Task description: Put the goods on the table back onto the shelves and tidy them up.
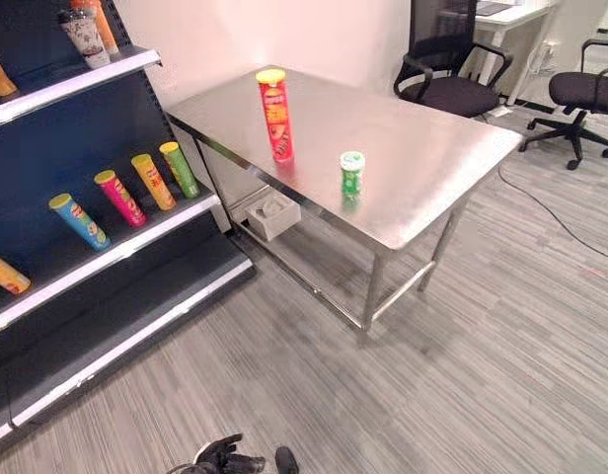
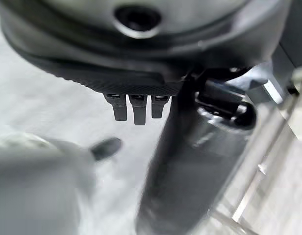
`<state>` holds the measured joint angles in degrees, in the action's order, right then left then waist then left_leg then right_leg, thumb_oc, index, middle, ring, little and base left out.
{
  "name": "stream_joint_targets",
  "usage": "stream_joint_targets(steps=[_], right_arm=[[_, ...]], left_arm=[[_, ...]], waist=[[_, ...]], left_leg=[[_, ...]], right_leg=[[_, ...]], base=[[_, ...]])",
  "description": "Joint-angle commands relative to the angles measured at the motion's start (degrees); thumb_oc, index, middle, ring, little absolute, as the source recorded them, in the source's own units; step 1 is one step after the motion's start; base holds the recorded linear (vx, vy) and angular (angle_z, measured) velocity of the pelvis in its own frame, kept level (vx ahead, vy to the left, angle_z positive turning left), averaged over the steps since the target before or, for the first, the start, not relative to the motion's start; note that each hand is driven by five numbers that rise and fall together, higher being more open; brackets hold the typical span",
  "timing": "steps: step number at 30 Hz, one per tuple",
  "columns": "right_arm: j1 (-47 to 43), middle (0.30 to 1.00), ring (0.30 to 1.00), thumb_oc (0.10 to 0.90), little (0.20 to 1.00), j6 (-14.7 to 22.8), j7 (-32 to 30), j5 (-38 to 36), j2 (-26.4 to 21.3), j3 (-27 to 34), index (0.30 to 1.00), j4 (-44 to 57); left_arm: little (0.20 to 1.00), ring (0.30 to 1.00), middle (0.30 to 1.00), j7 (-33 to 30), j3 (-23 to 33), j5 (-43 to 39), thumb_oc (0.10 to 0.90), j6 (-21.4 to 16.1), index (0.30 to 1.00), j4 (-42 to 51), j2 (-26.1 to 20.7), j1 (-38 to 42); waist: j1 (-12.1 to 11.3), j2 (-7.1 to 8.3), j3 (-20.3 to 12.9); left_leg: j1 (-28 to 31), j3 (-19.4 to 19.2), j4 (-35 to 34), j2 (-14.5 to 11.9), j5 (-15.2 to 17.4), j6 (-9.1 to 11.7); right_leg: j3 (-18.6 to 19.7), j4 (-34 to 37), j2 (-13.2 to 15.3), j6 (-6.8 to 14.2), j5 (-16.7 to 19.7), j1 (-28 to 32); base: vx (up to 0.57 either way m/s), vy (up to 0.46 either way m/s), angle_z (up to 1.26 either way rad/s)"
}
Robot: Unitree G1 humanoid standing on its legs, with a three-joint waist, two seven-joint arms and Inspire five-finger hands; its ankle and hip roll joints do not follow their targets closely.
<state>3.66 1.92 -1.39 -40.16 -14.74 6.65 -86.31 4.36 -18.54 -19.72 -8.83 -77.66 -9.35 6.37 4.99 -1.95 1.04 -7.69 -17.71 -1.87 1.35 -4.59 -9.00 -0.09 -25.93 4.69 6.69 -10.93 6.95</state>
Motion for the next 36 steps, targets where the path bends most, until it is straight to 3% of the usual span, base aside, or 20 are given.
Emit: stream_joint_targets(steps=[1, 3, 5, 6, 7, 10, 12, 14, 18, 20, 23, 24, 27, 28, 29, 31, 32, 34, 35, 36], right_arm=[[-6.85, 0.900, 0.900, 0.800, 0.900, 1.33, 0.16, 2.43, -0.65, 0.29, 0.900, 2.95], [-7.72, 0.900, 0.900, 0.800, 0.900, 1.80, 0.27, 4.17, -0.07, -2.02, 0.900, 4.78], [-7.79, 0.900, 0.900, 0.800, 0.900, 2.54, 0.82, 4.20, 0.47, -3.70, 0.900, 7.49], [-7.83, 0.900, 0.900, 0.800, 0.900, 2.69, 0.90, 4.07, 0.51, -4.20, 0.900, 8.06], [-8.17, 0.900, 0.900, 0.800, 0.900, 2.76, 0.67, 4.12, 0.58, -4.84, 0.900, 7.97], [-8.14, 0.900, 0.900, 0.800, 0.900, 2.85, 0.46, 4.10, 1.00, -5.98, 0.900, 7.30], [-7.69, 0.900, 0.900, 0.800, 0.900, 2.55, 0.65, 4.04, 0.99, -5.79, 0.900, 6.54], [-6.21, 0.900, 0.900, 0.800, 0.900, 2.29, 0.71, 4.31, 0.83, -5.33, 0.900, 3.68], [-5.48, 0.900, 0.900, 0.800, 0.900, 2.58, -0.06, 3.75, -0.65, -3.06, 0.900, 2.51], [-5.61, 0.900, 0.900, 0.800, 0.900, 2.91, -0.40, 3.93, -1.03, -3.37, 0.900, 3.20], [-5.74, 0.900, 0.900, 0.800, 0.900, 3.27, -0.64, 5.74, -0.66, -4.68, 0.900, 5.36], [-5.69, 0.900, 0.900, 0.800, 0.900, 3.31, -0.79, 6.44, -0.64, -4.80, 0.900, 5.40], [-6.19, 0.900, 0.900, 0.800, 0.900, 3.25, -1.49, 7.69, -1.58, -4.21, 0.900, 4.71], [-6.89, 0.900, 0.900, 0.800, 0.900, 3.10, -1.93, 8.20, -2.25, -4.24, 0.900, 4.28], [-7.37, 0.900, 0.900, 0.800, 0.900, 3.17, -1.97, 8.28, -2.56, -4.52, 0.900, 4.21], [-8.68, 0.900, 0.900, 0.800, 0.900, 2.73, -1.85, 7.19, -3.06, -3.47, 0.900, 4.63], [-9.21, 0.900, 0.900, 0.800, 0.900, 2.37, -1.64, 6.37, -2.37, -2.87, 0.900, 5.01], [-10.00, 0.900, 0.900, 0.800, 0.900, 1.94, -1.06, 6.83, -0.79, -3.62, 0.900, 4.74], [-10.87, 0.900, 0.900, 0.800, 0.900, 1.15, -1.25, 8.77, 0.15, -4.52, 0.900, 3.46], [-10.92, 0.900, 0.900, 0.800, 0.900, 1.15, -1.25, 8.77, 0.17, -4.52, 0.900, 3.45]], left_arm=[[0.900, 0.900, 0.900, 0.53, 1.56, 0.85, 0.800, -0.45, 0.900, 0.40, 0.74, -0.02], [0.900, 0.900, 0.900, 0.54, 1.27, 1.79, 0.800, -0.08, 0.900, -0.19, 0.32, 0.18], [0.900, 0.900, 0.900, 0.56, 1.66, 2.09, 0.800, 0.19, 0.900, -0.24, -0.19, -0.35], [0.900, 0.900, 0.900, 0.81, 2.04, 2.28, 0.800, 0.26, 0.900, -0.32, -0.35, -0.32], [0.900, 0.900, 0.900, 0.75, 2.23, 2.35, 0.800, 0.35, 0.900, -0.76, -0.44, 0.19], [0.900, 0.900, 0.900, 0.70, 1.33, 2.74, 0.800, 0.52, 0.900, -1.04, -0.18, 1.36], [0.900, 0.900, 0.900, 0.83, 1.18, 4.04, 0.800, 0.18, 0.900, -1.10, 0.06, 1.06], [0.900, 0.900, 0.900, 0.77, 1.57, 4.91, 0.800, 0.09, 0.900, -1.71, 0.42, 1.06], [0.900, 0.900, 0.900, 0.83, 1.02, 4.21, 0.800, -0.26, 0.900, -0.36, 0.16, 1.93], [0.900, 0.900, 0.900, 0.62, 0.84, 4.22, 0.800, -0.45, 0.900, -0.12, 0.31, 2.04], [0.900, 0.900, 0.900, 0.11, 1.71, 4.92, 0.800, -0.60, 0.900, -0.66, 0.56, 1.47], [0.900, 0.900, 0.900, -0.26, 1.22, 6.10, 0.800, -0.90, 0.900, -1.14, 0.93, 1.41], [0.900, 0.900, 0.900, -0.52, -0.21, 6.87, 0.800, -0.99, 0.900, -0.62, 1.18, 2.16], [0.900, 0.900, 0.900, -0.80, -1.14, 7.01, 0.800, -1.29, 0.900, -0.35, 1.35, 2.47], [0.900, 0.900, 0.900, -1.21, -1.47, 6.56, 0.800, -1.67, 0.900, -0.31, 1.64, 2.46], [0.900, 0.900, 0.900, -1.43, -2.37, 6.67, 0.800, -1.62, 0.900, 0.11, 1.69, 4.07], [0.900, 0.900, 0.900, -1.20, -3.70, 7.31, 0.800, -1.54, 0.900, 0.73, 1.64, 4.95], [0.900, 0.900, 0.900, -0.73, -4.43, 8.52, 0.800, -1.12, 0.900, 0.41, 1.81, 6.13], [0.900, 0.900, 0.900, -0.86, -4.22, 8.88, 0.800, -0.43, 0.900, 0.18, 1.07, 6.97], [0.900, 0.900, 0.900, -0.86, -4.19, 8.88, 0.800, -0.43, 0.900, 0.17, 1.04, 7.01]], waist=[[-1.09, -0.33, 2.97], [-0.26, -0.77, 4.32], [1.63, -1.63, 5.83], [3.05, -1.75, 6.66], [4.07, -1.46, 7.32], [5.22, -0.13, 7.40], [5.39, 0.10, 6.99], [4.02, 0.94, 5.70], [2.55, 3.11, 6.15], [2.25, 3.51, 6.19], [1.71, 4.19, 5.05], [1.51, 3.51, 4.63], [1.73, 1.72, 5.06], [1.47, 0.50, 5.19], [1.32, -0.20, 5.35], [2.07, -1.17, 5.63], [2.51, -1.03, 5.92], [2.76, -0.54, 5.95], [2.37, 0.23, 6.40], [2.28, 0.29, 6.23]], left_leg=[[-1.52, -3.31, 2.08, -5.27, -0.61, 10.64], [2.44, -5.08, -0.27, -4.15, 0.72, 9.27], [5.31, -5.66, -1.99, -4.41, 1.12, 9.18], [6.48, -5.27, -2.29, -4.65, 1.71, 9.52], [7.81, -5.48, -2.68, -4.66, 2.33, 9.71], [10.33, -5.70, -3.13, -3.22, 5.17, 9.83], [10.71, -5.54, -3.11, -2.84, 5.56, 9.80], [10.76, -5.81, 0.20, -2.55, 6.88, 10.20], [3.95, -5.25, 18.11, -5.11, 5.42, 13.64], [2.09, -4.65, 20.24, -7.05, 5.39, 14.03], [3.20, -4.01, 13.28, -10.84, 5.02, 13.87], [4.11, -1.12, 6.30, -13.59, 0.84, 15.14], [3.63, 3.98, 0.22, -18.34, -4.65, 17.36], [3.15, 8.22, -1.70, -19.66, -5.72, 18.36], [2.64, 10.20, -1.34, -19.38, -4.99, 18.43], [-0.05, 10.42, 3.41, -17.69, -1.46, 18.98], [-1.79, 10.36, 6.67, -14.40, 2.02, 17.81], [-2.29, 8.28, 6.29, -11.64, 3.25, 16.26], [-1.29, 4.73, 4.72, -10.15, 4.19, 15.03], [-1.49, 4.61, 4.60, -10.09, 3.99, 14.99]], right_leg=[[1.95, 6.43, 15.31, 1.60, 24.07, -3.74], [-0.93, 1.03, 15.94, 0.83, 26.16, -8.20], [-0.98, -2.12, 9.39, -0.70, 18.43, -14.27], [-0.99, -1.11, 5.24, -1.21, 12.74, -16.12], [-1.51, 1.67, 1.94, -1.22, 10.18, -17.55], [-6.38, 12.42, -1.90, -0.51, 9.88, -19.12], [-6.28, 16.35, -2.21, -0.24, 10.05, -17.16], [-4.55, 20.50, -3.12, -2.34, 9.86, -12.90], [-5.82, 25.56, -1.85, -3.63, 10.89, -7.89], [-5.04, 26.73, -1.23, -3.48, 10.58, -6.45], [-2.70, 27.42, 0.94, -2.03, 10.49, -6.94], [-0.70, 27.50, 1.49, -1.43, 10.11, -7.62], [2.44, 27.10, 3.16, -0.35, 8.83, -7.78], [5.05, 27.12, 4.22, 0.42, 8.43, -8.32], [6.33, 26.96, 5.03, 1.01, 8.23, -8.33], [8.01, 27.83, 9.37, 2.68, 8.96, -7.84], [8.41, 27.88, 12.63, 3.70, 11.02, -7.92], [9.65, 26.85, 14.55, 3.90, 15.00, -11.40], [5.88, 25.87, 16.15, 3.30, 20.25, -14.91], [6.03, 25.95, 16.20, 3.32, 20.44, -15.22]], base=[[0.32, 0.390, -0.09], [0.28, 0.360, -0.10], [0.22, 0.214, -0.21], [0.23, 0.064, -0.19], [0.22, -0.011, -0.14], [0.18, -0.043, 0.17], [0.10, -0.041, 0.36], [0.16, -0.129, 0.41], [0.12, -0.111, 0.26], [0.10, 0.038, 0.19], [0.18, 0.266, -0.56], [0.21, 0.349, -1.00], [0.20, 0.434, -1.18], [0.23, 0.563, -1.58], [0.29, 0.782, -1.35], [0.26, 0.818, -0.65], [0.21, 0.724, -0.16], [0.07, 0.569, -0.23], [-0.02, 0.355, -0.73], [-0.08, 0.462, -1.35]])
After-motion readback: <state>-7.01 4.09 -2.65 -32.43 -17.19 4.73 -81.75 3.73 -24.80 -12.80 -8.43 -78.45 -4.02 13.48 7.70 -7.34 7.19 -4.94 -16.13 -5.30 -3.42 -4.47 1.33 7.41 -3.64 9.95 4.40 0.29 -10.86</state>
